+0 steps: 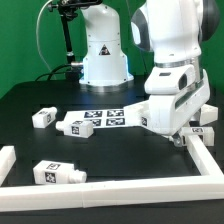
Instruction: Assemble one leg
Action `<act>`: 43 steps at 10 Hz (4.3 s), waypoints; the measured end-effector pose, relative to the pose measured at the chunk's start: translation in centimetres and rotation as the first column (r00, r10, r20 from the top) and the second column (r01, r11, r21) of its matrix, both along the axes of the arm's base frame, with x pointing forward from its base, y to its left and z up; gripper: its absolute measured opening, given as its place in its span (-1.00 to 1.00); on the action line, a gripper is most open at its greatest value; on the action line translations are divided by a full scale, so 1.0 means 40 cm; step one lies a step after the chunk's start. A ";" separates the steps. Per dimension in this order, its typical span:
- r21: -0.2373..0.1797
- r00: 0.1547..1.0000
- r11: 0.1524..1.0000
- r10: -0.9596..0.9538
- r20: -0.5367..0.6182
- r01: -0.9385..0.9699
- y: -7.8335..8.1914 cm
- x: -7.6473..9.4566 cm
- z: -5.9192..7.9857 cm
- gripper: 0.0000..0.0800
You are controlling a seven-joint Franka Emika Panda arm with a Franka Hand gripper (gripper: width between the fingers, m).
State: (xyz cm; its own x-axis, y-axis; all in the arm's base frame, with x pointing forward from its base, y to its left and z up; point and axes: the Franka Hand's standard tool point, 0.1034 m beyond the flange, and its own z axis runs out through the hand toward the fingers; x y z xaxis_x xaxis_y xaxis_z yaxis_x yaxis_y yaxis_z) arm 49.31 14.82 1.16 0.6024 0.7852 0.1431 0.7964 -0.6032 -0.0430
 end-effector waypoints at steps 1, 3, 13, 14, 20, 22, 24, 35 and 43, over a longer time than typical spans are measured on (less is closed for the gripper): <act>0.000 1.000 1.000 -0.008 0.005 0.008 -0.009 0.003 -0.001 0.63; 0.000 1.000 1.000 -0.009 0.003 0.009 -0.011 0.003 -0.002 0.33; -0.040 0.999 0.999 -0.014 -0.035 0.012 -0.077 -0.004 0.196 -0.26; -0.050 0.999 0.998 -0.030 -0.017 0.029 -0.132 -0.016 0.231 -0.26; -0.053 0.998 0.997 -0.057 -0.014 0.056 -0.204 -0.012 0.215 -0.26; -0.056 0.994 0.992 -0.112 -0.013 0.111 -0.255 -0.046 0.206 -0.26; -0.075 0.976 0.974 -0.217 -0.031 0.215 -0.381 -0.167 0.185 -0.26; -0.085 0.921 0.926 -0.376 -0.099 0.368 -0.471 -0.284 0.039 -0.26; -0.085 0.921 0.926 -0.376 -0.099 0.368 -0.471 -0.284 0.039 -0.26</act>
Offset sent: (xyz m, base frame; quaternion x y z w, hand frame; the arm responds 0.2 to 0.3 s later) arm 0.0000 0.0000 0.0000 0.0000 0.0000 0.0000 1.0000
